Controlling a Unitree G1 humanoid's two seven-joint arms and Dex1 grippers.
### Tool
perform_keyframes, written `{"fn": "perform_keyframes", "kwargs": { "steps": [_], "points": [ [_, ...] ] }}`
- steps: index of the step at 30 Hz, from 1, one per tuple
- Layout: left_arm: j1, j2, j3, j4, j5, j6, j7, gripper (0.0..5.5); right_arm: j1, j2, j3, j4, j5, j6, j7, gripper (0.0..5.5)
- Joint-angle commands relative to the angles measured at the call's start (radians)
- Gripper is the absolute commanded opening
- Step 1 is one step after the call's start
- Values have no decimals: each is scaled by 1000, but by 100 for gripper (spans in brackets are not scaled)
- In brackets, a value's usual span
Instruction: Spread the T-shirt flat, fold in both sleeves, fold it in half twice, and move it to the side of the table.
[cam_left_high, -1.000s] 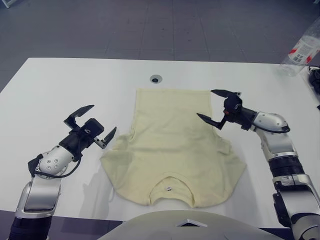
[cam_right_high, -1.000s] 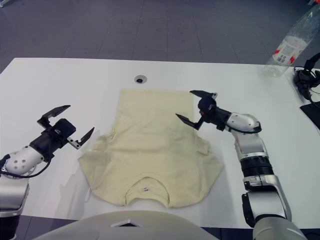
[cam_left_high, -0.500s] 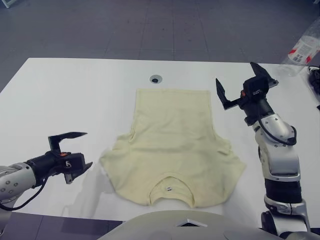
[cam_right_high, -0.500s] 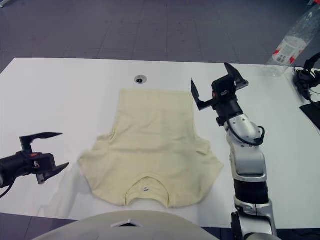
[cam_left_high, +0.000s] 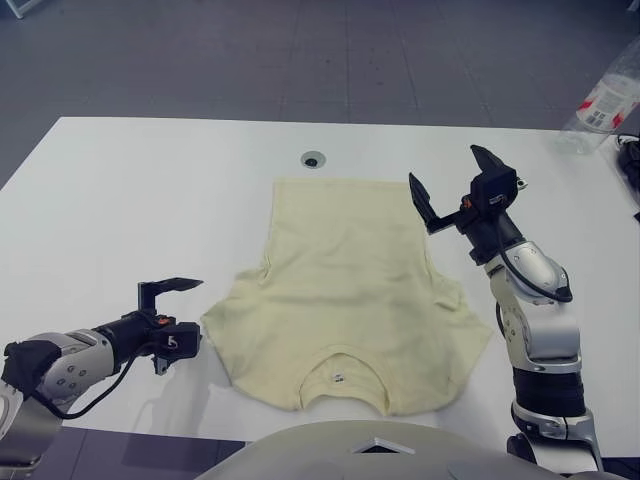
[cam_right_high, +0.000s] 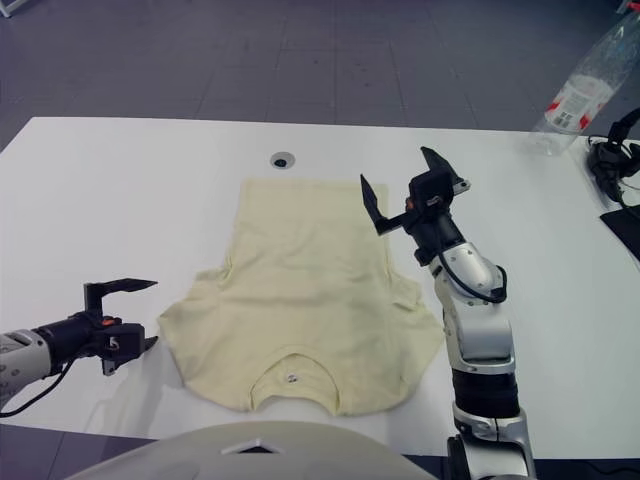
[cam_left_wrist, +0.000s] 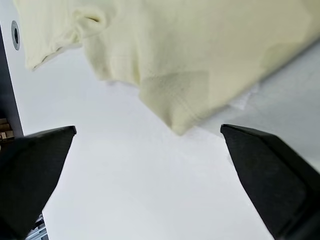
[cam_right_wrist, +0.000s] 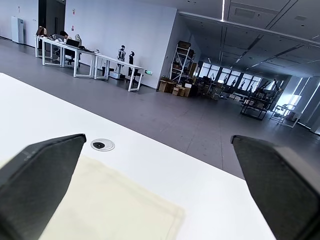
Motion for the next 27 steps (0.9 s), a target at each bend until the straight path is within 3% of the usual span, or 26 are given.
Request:
{"fn": "perform_keyframes", "kwargs": {
  "steps": [1,27],
  "points": [
    [18,-25,-105,85,38,35,-20,539,2,5,-10,-11,15,8,-1,540],
    [1,42,-174,133,60,58,-1,46,13,15,-4,-69,40,31,-10,540]
  ]
}}
